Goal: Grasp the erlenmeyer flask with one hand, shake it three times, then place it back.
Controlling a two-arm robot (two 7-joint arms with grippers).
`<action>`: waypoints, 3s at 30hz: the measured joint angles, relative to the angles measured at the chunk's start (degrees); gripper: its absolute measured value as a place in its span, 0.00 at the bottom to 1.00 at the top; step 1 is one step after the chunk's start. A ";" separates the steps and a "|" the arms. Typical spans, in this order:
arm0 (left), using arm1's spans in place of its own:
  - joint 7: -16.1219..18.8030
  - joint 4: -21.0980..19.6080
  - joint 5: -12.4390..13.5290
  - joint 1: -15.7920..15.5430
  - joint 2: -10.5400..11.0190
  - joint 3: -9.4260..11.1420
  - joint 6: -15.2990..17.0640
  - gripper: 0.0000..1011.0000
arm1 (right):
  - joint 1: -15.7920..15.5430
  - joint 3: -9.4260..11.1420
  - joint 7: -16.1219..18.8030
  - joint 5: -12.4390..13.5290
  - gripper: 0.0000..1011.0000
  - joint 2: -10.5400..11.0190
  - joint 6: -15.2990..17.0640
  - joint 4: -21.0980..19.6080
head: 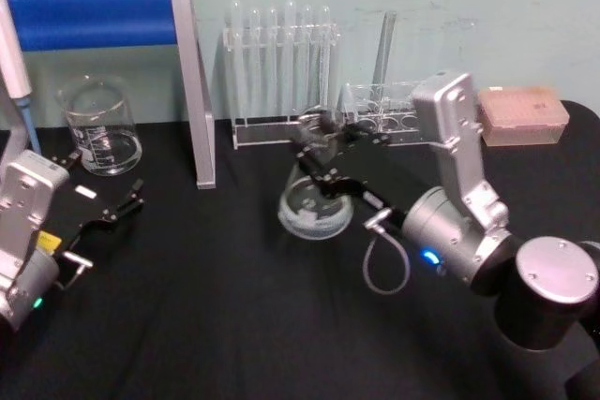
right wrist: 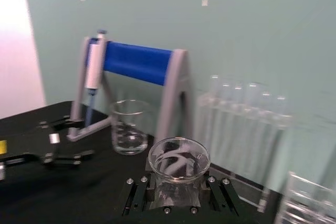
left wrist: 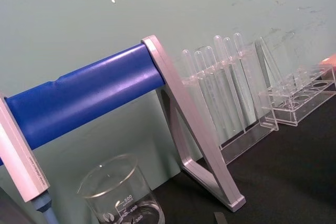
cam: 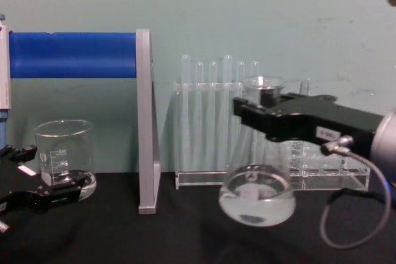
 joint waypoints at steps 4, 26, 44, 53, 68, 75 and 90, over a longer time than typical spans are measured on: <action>0.00 0.00 0.00 0.00 0.00 0.00 0.00 0.99 | -0.26 2.19 -1.30 -0.14 0.44 0.03 -0.12 0.20; 0.00 0.00 0.00 0.00 0.00 0.00 0.00 0.99 | -2.57 11.67 -5.23 -1.87 0.44 0.25 0.41 0.24; 0.00 0.00 0.00 0.00 0.00 0.00 0.00 0.99 | -2.95 11.79 -3.62 -2.56 0.44 -1.19 0.67 -0.12; 0.00 0.00 0.00 0.00 0.00 0.00 0.00 0.99 | -2.24 7.15 -0.54 -2.44 0.44 -2.02 0.76 -0.35; 0.00 0.00 0.00 0.00 0.00 0.00 0.00 0.99 | -0.87 -1.67 4.08 -1.81 0.44 -2.19 1.22 -0.85; 0.00 0.00 0.00 0.00 0.00 0.00 0.00 0.99 | -0.58 -4.46 5.36 -1.55 0.44 -1.76 1.36 -1.20; 0.00 0.00 0.00 0.00 0.00 0.00 0.00 0.99 | 0.00 -8.08 7.67 -0.46 0.44 -0.33 1.57 -1.50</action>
